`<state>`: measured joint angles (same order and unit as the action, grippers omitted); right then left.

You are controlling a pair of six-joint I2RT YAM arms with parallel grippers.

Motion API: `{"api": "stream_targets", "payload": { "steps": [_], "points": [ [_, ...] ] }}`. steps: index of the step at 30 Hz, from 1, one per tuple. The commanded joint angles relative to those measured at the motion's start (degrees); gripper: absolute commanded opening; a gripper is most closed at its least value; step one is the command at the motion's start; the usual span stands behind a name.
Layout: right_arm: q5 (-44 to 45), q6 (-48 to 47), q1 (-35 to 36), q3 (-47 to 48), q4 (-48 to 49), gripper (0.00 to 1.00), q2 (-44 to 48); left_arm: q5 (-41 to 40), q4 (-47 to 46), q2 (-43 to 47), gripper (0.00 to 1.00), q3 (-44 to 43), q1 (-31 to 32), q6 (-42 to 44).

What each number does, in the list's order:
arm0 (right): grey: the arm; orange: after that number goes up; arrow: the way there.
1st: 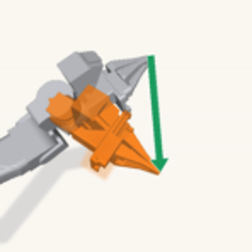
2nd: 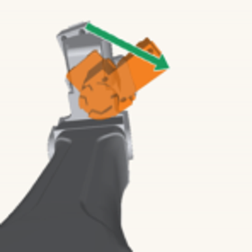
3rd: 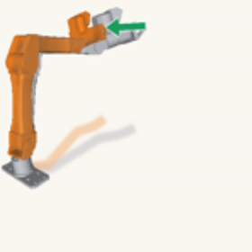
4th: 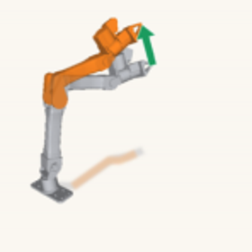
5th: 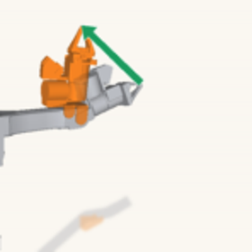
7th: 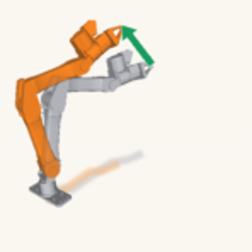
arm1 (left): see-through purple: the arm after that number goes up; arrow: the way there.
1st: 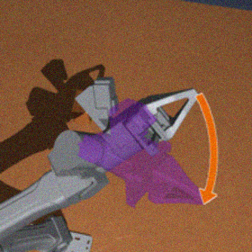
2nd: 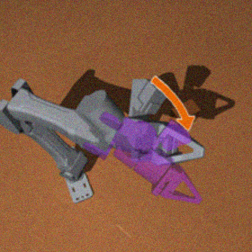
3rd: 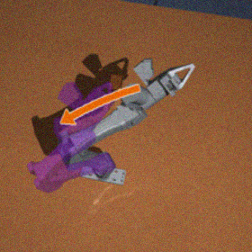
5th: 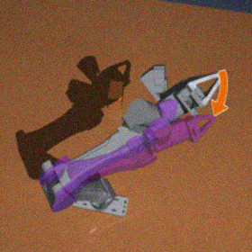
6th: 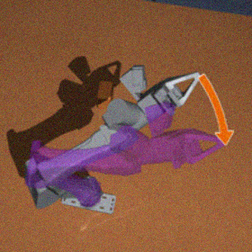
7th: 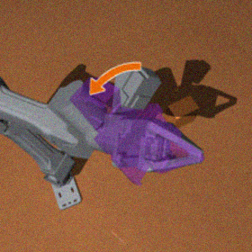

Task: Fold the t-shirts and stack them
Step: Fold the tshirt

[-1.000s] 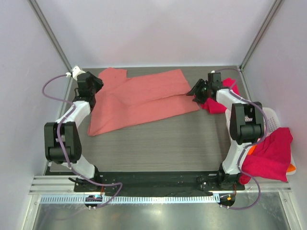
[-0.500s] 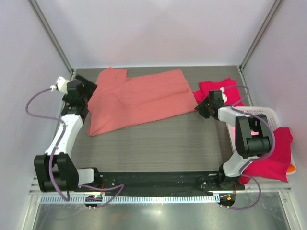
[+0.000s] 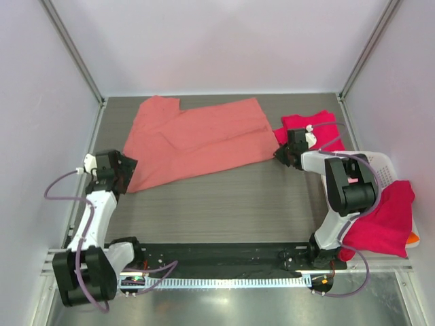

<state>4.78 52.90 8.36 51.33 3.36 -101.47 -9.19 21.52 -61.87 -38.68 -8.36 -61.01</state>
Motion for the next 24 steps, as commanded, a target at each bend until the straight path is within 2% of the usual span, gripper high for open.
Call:
{"api": "stream_targets", "payload": {
  "steps": [1, 8, 14, 15, 16, 17, 19, 24],
  "points": [
    [6.0, 0.6, 1.7, -3.8, 1.0, 0.01, 5.6, 2.2, 3.5, 6.8, 0.81, 3.5, 0.4, -3.6],
    [12.9, 2.9, 5.4, -15.8, 0.6, 0.01, 20.6, 1.6, 5.1, 17.2, 0.71, 12.1, 1.2, -5.3],
    [15.3, 4.1, 6.0, -27.1, 5.3, 0.01, 32.4, -0.2, 4.6, 20.4, 0.67, 15.8, 1.2, -6.0],
    [16.0, 4.3, 6.1, -28.5, 6.0, 0.01, 33.3, -0.2, 4.0, 20.4, 0.62, 17.0, 1.3, -6.0],
    [15.6, 4.3, 6.1, -28.8, 6.6, 0.01, 34.1, -0.2, 3.3, 20.2, 0.62, 17.0, 1.3, -6.2],
    [15.4, 4.0, 6.1, -29.1, 6.9, 0.01, 34.4, 0.0, 1.8, 20.1, 0.56, 18.2, 1.3, -6.6],
    [14.8, 3.8, 6.0, -29.3, 7.5, 0.01, 34.4, 0.9, -0.7, 19.3, 0.52, 20.1, 1.3, -7.4],
    [14.4, 4.0, 6.1, -30.6, 9.6, 0.01, 32.4, 0.6, -5.8, 16.1, 0.50, 21.4, 1.7, -8.9]
  ]
}}
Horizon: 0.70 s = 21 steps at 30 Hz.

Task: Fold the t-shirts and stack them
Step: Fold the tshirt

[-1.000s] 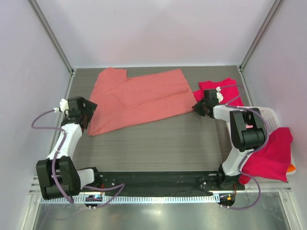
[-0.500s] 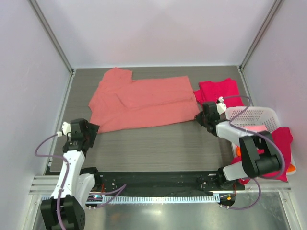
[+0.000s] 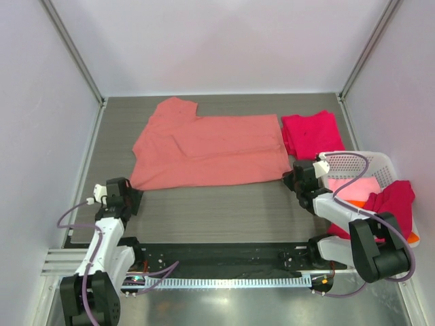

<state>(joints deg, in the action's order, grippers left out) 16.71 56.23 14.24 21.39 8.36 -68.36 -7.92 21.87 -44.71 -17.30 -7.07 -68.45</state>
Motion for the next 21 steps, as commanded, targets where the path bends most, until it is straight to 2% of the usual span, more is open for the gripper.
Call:
{"api": "stream_targets", "payload": {
  "steps": [1, 9, 13, 18, 20, 21],
  "points": [
    [2.3, 0.6, 0.3, -0.7, 4.6, 0.01, -1.2, -1.0, -6.6, -2.2, 0.48, 0.2, 0.5, -1.6],
    [1.9, 0.3, 0.3, -1.2, 5.7, 0.01, -1.5, -2.4, -13.5, -8.7, 0.47, 0.5, 0.7, -3.4],
    [2.1, 0.2, 0.3, -1.3, 5.8, 0.01, -1.3, -3.5, -15.3, -12.4, 0.42, 0.7, 0.7, -5.1],
    [3.2, -0.6, 0.3, -1.4, 6.0, 0.01, -1.5, -5.9, -19.6, -18.7, 0.40, 0.9, 0.8, -7.0],
    [3.5, -0.8, 0.3, -1.3, 5.9, 0.01, -1.4, -5.3, -21.0, -20.8, 0.31, 0.4, 0.9, -7.1],
    [3.6, -0.9, 0.3, -1.5, 6.0, 0.01, -1.2, -5.0, -21.1, -22.3, 0.23, 0.2, 0.9, -6.9]
  ]
}}
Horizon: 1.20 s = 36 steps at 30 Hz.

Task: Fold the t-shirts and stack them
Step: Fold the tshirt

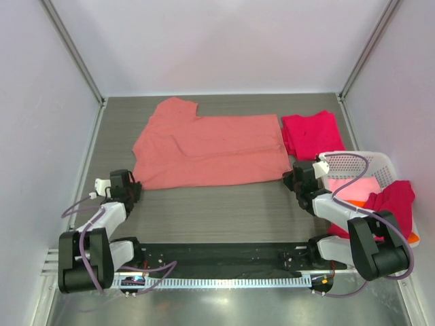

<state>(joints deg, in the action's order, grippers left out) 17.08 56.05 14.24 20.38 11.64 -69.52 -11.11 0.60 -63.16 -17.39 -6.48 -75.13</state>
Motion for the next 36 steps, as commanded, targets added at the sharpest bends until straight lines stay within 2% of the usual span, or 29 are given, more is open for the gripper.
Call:
{"api": "stream_targets", "payload": {
  "steps": [1, 3, 4, 11, 15, 17, 21, 24, 27, 34, 36],
  "points": [
    [3.2, -0.8, 0.2, -0.5, 2.8, 0.01, 0.0, -2.2, 0.0, -4.3, 0.10, 0.1, 0.4, 0.1],
    [3.2, -0.8, 0.3, -0.5, 2.7, 0.01, 0.3, -3.6, -0.3, -5.0, 0.06, 0.1, 0.6, 0.5],
    [3.2, -0.7, 0.2, -0.5, 2.6, 0.01, 0.6, -3.8, -0.3, -6.1, 0.00, -0.4, 0.6, 0.9],
    [4.2, 0.4, 0.3, 0.3, -0.8, 0.01, 4.8, -3.6, 1.7, -6.4, 0.00, -4.8, 0.6, 4.1],
    [6.0, 0.5, 0.2, 6.1, -5.3, 0.01, 5.3, -3.7, 6.2, -4.8, 0.00, -10.5, 0.7, 5.2],
    [7.3, 0.9, 0.1, 9.8, -7.2, 0.01, 3.7, -4.4, 11.1, -5.2, 0.00, -16.4, 0.5, 5.0],
    [6.1, 0.5, -0.2, 24.1, -16.5, 0.01, 1.8, -4.7, 23.3, -4.4, 0.00, -33.2, 0.4, 7.4],
    [5.5, 1.4, -0.3, 26.2, -19.6, 0.01, 2.8, -6.4, 28.9, -2.5, 0.00, -36.5, 0.4, 9.3],
    [4.3, 3.9, -0.2, 21.3, -20.9, 0.01, 5.3, -8.9, 33.8, 0.5, 0.00, -35.2, 0.4, 10.0],
    [1.3, 8.0, 0.1, 5.0, -21.0, 0.01, 16.1, -7.8, 33.9, 9.7, 0.00, -17.2, 0.2, 6.7],
    [1.2, 8.6, 0.2, 1.1, -23.3, 0.01, 21.7, -7.3, 33.9, 13.2, 0.00, -12.8, 0.2, 5.4]
  ]
}}
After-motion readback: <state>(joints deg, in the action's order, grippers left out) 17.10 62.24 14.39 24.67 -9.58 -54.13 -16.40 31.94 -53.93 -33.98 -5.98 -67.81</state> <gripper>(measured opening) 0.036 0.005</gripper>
